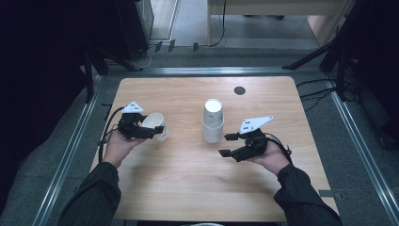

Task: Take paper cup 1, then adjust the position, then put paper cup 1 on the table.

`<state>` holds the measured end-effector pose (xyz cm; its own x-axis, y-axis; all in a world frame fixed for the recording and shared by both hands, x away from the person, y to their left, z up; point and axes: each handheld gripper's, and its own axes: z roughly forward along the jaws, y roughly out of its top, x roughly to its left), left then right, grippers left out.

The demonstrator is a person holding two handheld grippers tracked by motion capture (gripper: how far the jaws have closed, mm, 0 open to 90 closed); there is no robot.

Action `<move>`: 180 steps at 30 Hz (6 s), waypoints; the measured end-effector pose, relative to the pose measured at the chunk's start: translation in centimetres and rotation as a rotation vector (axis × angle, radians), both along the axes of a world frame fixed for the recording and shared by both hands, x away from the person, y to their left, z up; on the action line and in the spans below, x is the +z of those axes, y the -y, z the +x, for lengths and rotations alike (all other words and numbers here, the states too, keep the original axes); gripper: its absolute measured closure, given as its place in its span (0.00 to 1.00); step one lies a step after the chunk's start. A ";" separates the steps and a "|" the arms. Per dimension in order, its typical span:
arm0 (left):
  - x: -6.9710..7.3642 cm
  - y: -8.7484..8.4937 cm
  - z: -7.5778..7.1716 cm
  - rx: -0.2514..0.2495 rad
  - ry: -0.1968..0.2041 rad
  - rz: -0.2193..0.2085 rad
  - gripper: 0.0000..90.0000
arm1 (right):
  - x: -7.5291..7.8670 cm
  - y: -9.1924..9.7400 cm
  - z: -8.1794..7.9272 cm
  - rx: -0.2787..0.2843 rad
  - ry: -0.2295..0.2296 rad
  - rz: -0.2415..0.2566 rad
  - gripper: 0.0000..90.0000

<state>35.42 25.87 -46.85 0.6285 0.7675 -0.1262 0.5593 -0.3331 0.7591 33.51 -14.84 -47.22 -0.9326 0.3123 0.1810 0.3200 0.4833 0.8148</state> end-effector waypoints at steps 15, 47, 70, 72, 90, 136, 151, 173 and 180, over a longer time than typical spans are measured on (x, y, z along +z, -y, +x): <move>-1.0 0.2 0.4 0.014 0.021 0.042 0.26 | -0.4 0.2 0.2 -0.013 -0.005 -0.001 0.37; -2.8 0.8 1.5 0.042 0.002 0.138 0.24 | -0.9 0.2 0.4 -0.018 -0.019 -0.011 0.37; -3.1 0.7 1.6 0.040 -0.034 0.092 0.12 | -0.9 0.1 0.4 -0.016 -0.018 -0.010 0.38; -3.1 0.7 1.6 0.038 -0.038 0.088 0.11 | -0.9 0.2 0.4 -0.016 -0.019 -0.009 0.38; -1.5 -0.4 1.0 0.049 -0.040 0.002 0.02 | -0.9 0.4 0.5 -0.022 -0.023 -0.006 0.38; 4.1 3.5 -4.1 -0.152 -0.018 -0.085 0.02 | 1.2 1.8 0.9 -0.083 0.006 0.006 0.38; 3.4 6.3 -5.6 -0.230 -0.041 -0.072 0.02 | 3.9 1.5 2.4 -0.097 -0.005 -0.060 0.38; 2.1 7.7 -6.4 -0.267 -0.042 -0.051 0.02 | 7.9 0.3 5.7 -0.100 -0.001 -0.174 0.34; 2.1 7.7 -6.5 -0.267 -0.043 -0.061 0.02 | 8.6 -0.3 6.7 -0.102 -0.002 -0.203 0.32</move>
<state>28.95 18.13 -44.74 0.8004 0.5657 -0.1983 0.4900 -0.4270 0.7600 40.21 -14.54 -38.64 -0.8941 0.4349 0.1066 0.3769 0.6025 0.7035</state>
